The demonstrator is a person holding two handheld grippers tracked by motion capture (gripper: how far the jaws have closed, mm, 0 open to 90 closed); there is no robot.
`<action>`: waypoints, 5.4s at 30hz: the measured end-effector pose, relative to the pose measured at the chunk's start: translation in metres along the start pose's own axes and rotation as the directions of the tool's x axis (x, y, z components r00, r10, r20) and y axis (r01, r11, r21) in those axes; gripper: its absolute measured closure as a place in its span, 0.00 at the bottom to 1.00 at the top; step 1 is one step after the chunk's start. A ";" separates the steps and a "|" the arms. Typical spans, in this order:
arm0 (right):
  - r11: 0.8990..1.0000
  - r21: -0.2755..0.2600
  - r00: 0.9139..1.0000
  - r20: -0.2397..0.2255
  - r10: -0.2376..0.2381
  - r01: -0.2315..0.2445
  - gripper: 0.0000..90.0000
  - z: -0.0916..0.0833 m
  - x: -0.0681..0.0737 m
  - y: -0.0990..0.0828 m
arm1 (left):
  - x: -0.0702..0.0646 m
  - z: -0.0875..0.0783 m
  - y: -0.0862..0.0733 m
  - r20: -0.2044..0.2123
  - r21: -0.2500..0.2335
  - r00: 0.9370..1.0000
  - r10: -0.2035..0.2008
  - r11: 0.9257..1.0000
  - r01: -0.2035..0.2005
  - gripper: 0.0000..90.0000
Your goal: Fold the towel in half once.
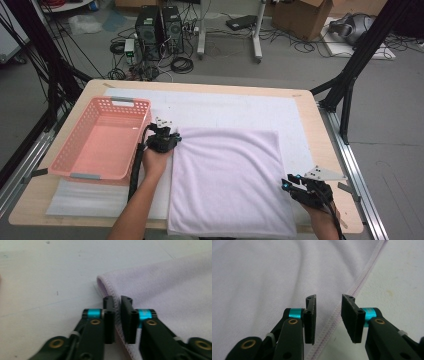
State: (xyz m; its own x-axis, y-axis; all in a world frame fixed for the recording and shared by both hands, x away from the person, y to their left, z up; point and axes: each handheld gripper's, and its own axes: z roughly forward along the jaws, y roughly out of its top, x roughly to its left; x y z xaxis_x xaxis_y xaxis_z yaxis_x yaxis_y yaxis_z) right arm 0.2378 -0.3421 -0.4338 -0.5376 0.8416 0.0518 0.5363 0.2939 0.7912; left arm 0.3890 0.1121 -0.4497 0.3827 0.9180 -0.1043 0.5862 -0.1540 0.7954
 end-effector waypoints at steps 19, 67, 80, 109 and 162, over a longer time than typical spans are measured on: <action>0.986 0.024 0.981 0.110 0.161 -0.165 0.53 0.085 -0.074 0.064 | 0.012 0.014 0.009 0.085 0.004 0.996 0.000 1.000 0.000 0.67; 0.982 -0.116 0.975 0.147 0.167 -0.151 0.97 0.149 -0.120 0.140 | 0.041 0.056 0.087 0.042 -0.107 0.993 -0.115 0.987 0.119 0.95; 0.981 -0.096 0.977 0.119 0.177 -0.166 0.77 0.145 -0.113 0.138 | 0.035 0.042 0.078 0.122 -0.076 0.987 -0.106 0.990 0.116 0.54; 0.994 -0.057 0.993 0.066 0.098 -0.094 0.46 0.070 -0.068 0.101 | -0.007 -0.031 0.019 0.252 -0.229 0.967 0.033 0.973 0.026 0.44; 0.997 -0.055 0.997 0.051 0.064 -0.061 0.50 -0.021 0.016 -0.018 | -0.038 -0.124 -0.096 0.252 -0.068 0.962 0.107 0.993 -0.093 0.64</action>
State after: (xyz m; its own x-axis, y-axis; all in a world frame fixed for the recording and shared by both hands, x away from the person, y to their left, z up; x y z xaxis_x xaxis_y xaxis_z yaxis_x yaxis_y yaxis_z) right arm 0.2053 -0.3438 -0.4345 -0.4686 0.8805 0.0712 0.5314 0.2166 0.8190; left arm 0.2294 0.1370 -0.4485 0.6110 0.7741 -0.1655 0.4981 -0.2136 0.8404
